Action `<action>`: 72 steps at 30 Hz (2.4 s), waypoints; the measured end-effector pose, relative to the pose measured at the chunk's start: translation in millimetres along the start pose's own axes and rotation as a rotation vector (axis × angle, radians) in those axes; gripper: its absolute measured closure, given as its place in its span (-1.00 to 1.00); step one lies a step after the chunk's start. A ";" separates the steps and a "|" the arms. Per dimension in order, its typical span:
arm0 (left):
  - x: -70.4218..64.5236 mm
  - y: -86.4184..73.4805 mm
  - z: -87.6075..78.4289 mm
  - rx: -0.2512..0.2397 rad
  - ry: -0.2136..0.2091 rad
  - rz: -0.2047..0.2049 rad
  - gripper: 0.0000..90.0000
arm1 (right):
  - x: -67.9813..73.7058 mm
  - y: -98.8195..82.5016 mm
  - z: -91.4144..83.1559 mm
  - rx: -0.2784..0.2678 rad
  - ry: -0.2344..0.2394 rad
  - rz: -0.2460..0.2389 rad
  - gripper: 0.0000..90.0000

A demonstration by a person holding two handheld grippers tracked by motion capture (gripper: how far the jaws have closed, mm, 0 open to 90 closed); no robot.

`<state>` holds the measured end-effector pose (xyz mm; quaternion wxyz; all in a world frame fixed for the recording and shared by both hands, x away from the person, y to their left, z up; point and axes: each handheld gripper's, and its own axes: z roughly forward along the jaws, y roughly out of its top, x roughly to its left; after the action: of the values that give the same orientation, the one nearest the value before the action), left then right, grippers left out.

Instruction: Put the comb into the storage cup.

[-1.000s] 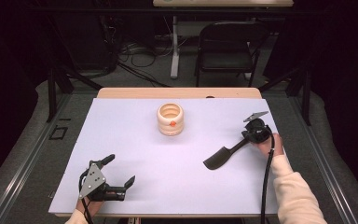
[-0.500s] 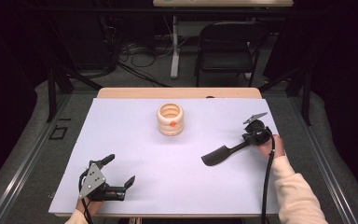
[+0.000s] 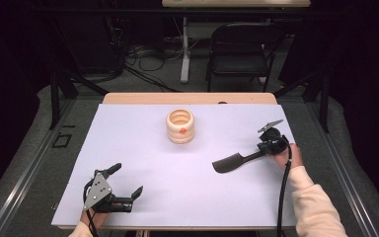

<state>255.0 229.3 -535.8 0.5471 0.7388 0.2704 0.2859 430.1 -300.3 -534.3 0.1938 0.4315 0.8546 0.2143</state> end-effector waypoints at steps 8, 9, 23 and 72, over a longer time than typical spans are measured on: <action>0.2 0.1 -0.5 0.001 0.001 0.001 -1.00 | 0.3 -2.1 -3.2 0.027 0.007 0.009 1.00; 0.3 0.0 -0.4 0.001 0.002 -0.001 -1.00 | 0.7 -2.5 -3.1 0.023 0.005 0.011 1.00; -0.3 0.5 -0.5 0.001 0.000 0.002 -1.00 | 4.6 -7.5 -8.5 0.053 0.015 0.017 1.00; -0.7 1.0 -0.9 -0.003 0.002 0.002 -1.00 | 25.0 -13.5 -17.0 0.135 0.078 -0.036 1.00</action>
<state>253.9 229.1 -534.7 0.5475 0.7380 0.2700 0.2876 398.7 -290.4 -531.0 0.1348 0.4194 0.8816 0.1693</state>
